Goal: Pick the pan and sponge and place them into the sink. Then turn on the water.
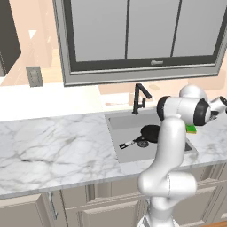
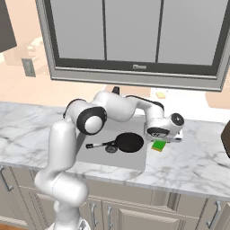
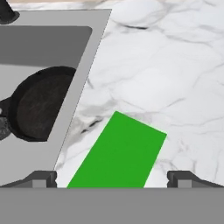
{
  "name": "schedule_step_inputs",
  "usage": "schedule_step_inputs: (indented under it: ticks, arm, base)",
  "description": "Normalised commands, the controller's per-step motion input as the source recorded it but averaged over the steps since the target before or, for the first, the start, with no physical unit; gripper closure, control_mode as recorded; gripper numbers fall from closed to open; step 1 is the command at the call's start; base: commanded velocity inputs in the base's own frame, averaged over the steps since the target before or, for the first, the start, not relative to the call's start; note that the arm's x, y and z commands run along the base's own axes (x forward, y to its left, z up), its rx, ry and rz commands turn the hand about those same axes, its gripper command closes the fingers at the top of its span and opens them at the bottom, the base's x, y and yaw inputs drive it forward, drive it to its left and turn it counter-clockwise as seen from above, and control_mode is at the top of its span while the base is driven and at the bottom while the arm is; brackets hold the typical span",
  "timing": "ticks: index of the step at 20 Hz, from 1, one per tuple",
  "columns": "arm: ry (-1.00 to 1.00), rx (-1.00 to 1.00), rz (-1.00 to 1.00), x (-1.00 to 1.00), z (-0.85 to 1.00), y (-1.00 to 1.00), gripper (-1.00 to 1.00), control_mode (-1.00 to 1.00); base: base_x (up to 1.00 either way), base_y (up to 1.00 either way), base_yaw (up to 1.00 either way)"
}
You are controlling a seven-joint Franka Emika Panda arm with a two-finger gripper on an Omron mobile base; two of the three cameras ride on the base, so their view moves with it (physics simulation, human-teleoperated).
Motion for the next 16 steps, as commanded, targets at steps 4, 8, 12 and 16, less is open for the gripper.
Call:
schedule_step_inputs:
  ticks: [4,8,12,16]
  arm:
    - [0.04,0.02,0.00,0.39,-0.27,0.00,-1.00,-1.00]
    - [0.04,0.01,0.00,0.37,-0.36,0.00,-1.00,-1.00]
    - [0.03,0.00,0.00,0.31,-0.42,0.00,-1.00,-1.00]
    - [0.02,0.00,0.00,0.26,-0.42,0.00,-1.00,-1.00]
  base:
    - [0.00,0.00,0.00]
    - [0.00,0.00,0.00]
    - [0.00,0.00,0.00]
    - [0.00,0.00,0.00]
